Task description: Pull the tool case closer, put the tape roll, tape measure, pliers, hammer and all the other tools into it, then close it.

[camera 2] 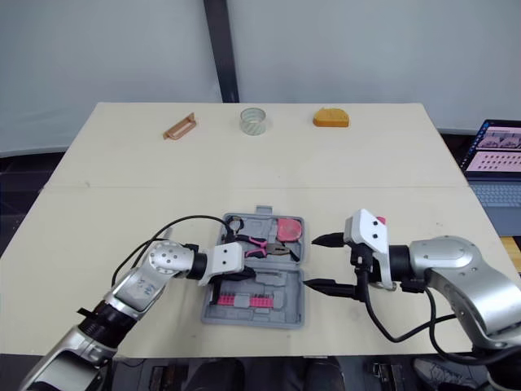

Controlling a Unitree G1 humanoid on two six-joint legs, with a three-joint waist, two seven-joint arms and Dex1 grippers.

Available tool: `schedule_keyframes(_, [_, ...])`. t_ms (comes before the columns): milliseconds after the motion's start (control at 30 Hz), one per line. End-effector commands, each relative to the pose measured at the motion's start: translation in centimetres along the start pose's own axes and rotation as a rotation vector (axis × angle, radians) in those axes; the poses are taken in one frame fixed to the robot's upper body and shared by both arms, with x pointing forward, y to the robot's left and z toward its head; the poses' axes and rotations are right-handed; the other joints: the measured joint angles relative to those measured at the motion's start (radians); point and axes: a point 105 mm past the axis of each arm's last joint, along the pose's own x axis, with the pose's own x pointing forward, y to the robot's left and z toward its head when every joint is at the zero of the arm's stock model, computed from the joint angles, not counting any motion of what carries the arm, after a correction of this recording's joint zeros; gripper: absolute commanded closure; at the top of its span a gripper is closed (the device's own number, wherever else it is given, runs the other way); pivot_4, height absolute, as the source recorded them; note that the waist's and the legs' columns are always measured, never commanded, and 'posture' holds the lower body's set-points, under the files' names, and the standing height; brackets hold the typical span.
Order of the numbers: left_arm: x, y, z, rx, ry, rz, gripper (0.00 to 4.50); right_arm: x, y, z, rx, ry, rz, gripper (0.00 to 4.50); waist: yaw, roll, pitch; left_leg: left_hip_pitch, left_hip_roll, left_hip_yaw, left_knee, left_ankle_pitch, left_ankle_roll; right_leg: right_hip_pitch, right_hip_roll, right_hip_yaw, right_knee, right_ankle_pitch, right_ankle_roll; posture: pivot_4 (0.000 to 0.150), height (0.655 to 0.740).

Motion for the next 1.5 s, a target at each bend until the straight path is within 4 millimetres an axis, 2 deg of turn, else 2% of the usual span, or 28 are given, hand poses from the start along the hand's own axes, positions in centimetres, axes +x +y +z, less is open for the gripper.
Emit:
schedule_keyframes(33, [-0.5, -1.3, -2.8, -0.169, 0.065, -0.058, 4.46, -0.9, -0.3, 0.9, -0.04, -0.017, -0.022, 0.0, 0.0, 0.0, 0.0, 0.0, 0.0, 0.0, 0.0, 0.0, 0.0, 0.0, 0.0, 0.0, 0.0, 0.0, 0.0, 0.15, 0.74])
schedule_keyframes(100, [-1.4, -0.6, -1.4, -0.185, 0.007, -0.042, 4.46, -1.2, -0.5, 1.0, -0.033, -0.028, -0.034, 0.0, -0.002, 0.0, 0.001, -0.001, 0.0, 0.0, 0.0, 0.0, 0.0, -0.001, 0.0, 0.0, 0.0, 0.0, 0.0, 0.15, 0.74])
schedule_keyframes(200, [-4.4, 0.5, 2.7, -0.258, -0.169, -0.019, 3.6, -1.9, -1.3, 1.3, -0.002, -0.058, -0.073, 0.0, -0.002, 0.0, 0.008, -0.002, 0.0, 0.0, 0.0, 0.0, 0.0, -0.002, 0.0, 0.0, 0.0, 0.0, 0.0, 0.15, 0.74])
schedule_keyframes(300, [-7.2, 1.1, 5.0, -0.298, -0.267, 0.007, 2.15, -2.8, -2.0, 1.2, 0.031, -0.077, -0.111, 0.0, 0.001, -0.001, 0.013, -0.003, 0.0, 0.0, 0.001, 0.0, 0.0, -0.003, 0.0, 0.0, 0.0, 0.0, 0.0, 0.15, 0.74])
schedule_keyframes(367, [-10.0, 2.0, 5.1, -0.325, -0.295, 0.084, 1.11, -3.9, -2.8, 0.5, 0.065, -0.071, -0.164, 0.0, 0.002, -0.001, 0.013, -0.003, 0.0, -0.001, 0.001, 0.0, 0.0, -0.002, 0.0, 0.0, 0.0, 0.0, 0.0, 0.15, 0.74])
schedule_keyframes(433, [-11.4, 2.4, 5.0, -0.341, -0.299, 0.125, 0.08, -4.5, -3.2, 0.1, 0.085, -0.069, -0.192, 0.0, -0.001, -0.001, 0.013, -0.003, 0.0, -0.001, 0.001, 0.0, 0.0, -0.002, 0.0, 0.0, 0.0, 0.0, 0.0, 0.15, 0.74])
schedule_keyframes(500, [-13.4, 2.9, 3.8, -0.381, -0.293, 0.204, 0.03, -5.5, -3.9, -0.9, 0.117, -0.063, -0.245, 0.0, -0.001, -0.001, 0.013, -0.003, 0.0, -0.001, 0.0, 0.0, 0.0, -0.002, 0.0, 0.0, 0.0, 0.0, 0.0, 0.15, 0.74])
schedule_keyframes(567, [-16.7, 3.3, 0.7, -0.452, -0.251, 0.343, 0.03, -7.5, -5.2, -2.7, 0.176, -0.047, -0.35, 0.0, -0.003, 0.0, 0.014, -0.002, 0.0, 0.0, -0.001, 0.0, 0.0, -0.003, 0.0, 0.0, 0.0, 0.0, 0.0, 0.15, 0.74])
schedule_keyframes(667, [-20.2, 3.0, -2.3, -0.533, -0.225, 0.502, 0.03, -10.4, -6.4, -5.0, 0.235, -0.027, -0.481, 0.0, -0.005, 0.001, 0.016, -0.002, 0.0, 0.001, -0.004, 0.0, 0.0, -0.004, 0.001, 0.0, -0.001, 0.0, 0.0, 0.15, 0.74])
schedule_keyframes(733, [-21.8, 2.6, -3.8, -0.561, -0.2, 0.58, 0.03, -12.1, -7.2, -6.1, 0.259, -0.026, -0.552, 0.0, -0.005, 0.001, 0.017, -0.002, 0.0, 0.002, -0.004, 0.0, 0.0, -0.004, 0.0, 0.0, -0.002, 0.0, 0.0, 0.15, 0.74])
schedule_keyframes(867, [-26.8, 1.2, -8.4, -0.649, -0.125, 0.835, 0.03, -15.5, -8.2, -8.7, 0.324, -0.013, -0.706, 0.0, -0.005, 0.002, 0.018, -0.001, 0.0, 0.002, -0.004, 0.0, 0.0, -0.003, 0.0, 0.001, -0.002, 0.0, 0.0, 0.15, 0.74])
schedule_keyframes(1067, [-30.9, -1.6, -13.1, -0.723, -0.042, 1.077, 0.03, -18.9, -9.0, -12.2, 0.377, 0.017, -0.892, 0.0, -0.013, 0.004, 0.02, -0.001, 0.0, 0.003, -0.005, 0.0, 0.0, -0.003, 0.0, 0.001, -0.002, 0.0, 0.0, 0.15, 0.74])
schedule_keyframes(1233, [-32.7, -3.3, -15.7, -0.762, -0.015, 1.195, 0.03, -19.7, -9.1, -13.9, 0.407, 0.024, -0.951, 0.0, -0.024, 0.005, 0.021, -0.001, 0.001, 0.003, -0.006, 0.0, 0.0, -0.004, 0.0, 0.001, -0.003, 0.0, 0.0, 0.15, 0.74])
schedule_keyframes(1367, [-31.8, -4.1, -16.1, -0.772, -0.023, 1.179, 0.03, -20.0, -9.2, -14.4, 0.415, 0.019, -0.979, 0.0, -0.033, 0.006, 0.021, 0.0, 0.001, 0.004, -0.006, 0.0, -0.001, -0.004, 0.0, 0.001, -0.002, 0.0, 0.0, 0.15, 0.74])
schedule_keyframes(1500, [-30.8, -3.3, -15.4, -0.734, -0.045, 1.131, 0.03, -19.6, -9.6, -13.8, 0.427, -0.032, -1.014, 0.0, -0.033, 0.006, 0.021, 0.0, 0.002, 0.004, -0.007, 0.0, -0.001, -0.004, 0.001, 0.0, -0.002, 0.0, 0.0, 0.15, 0.74])
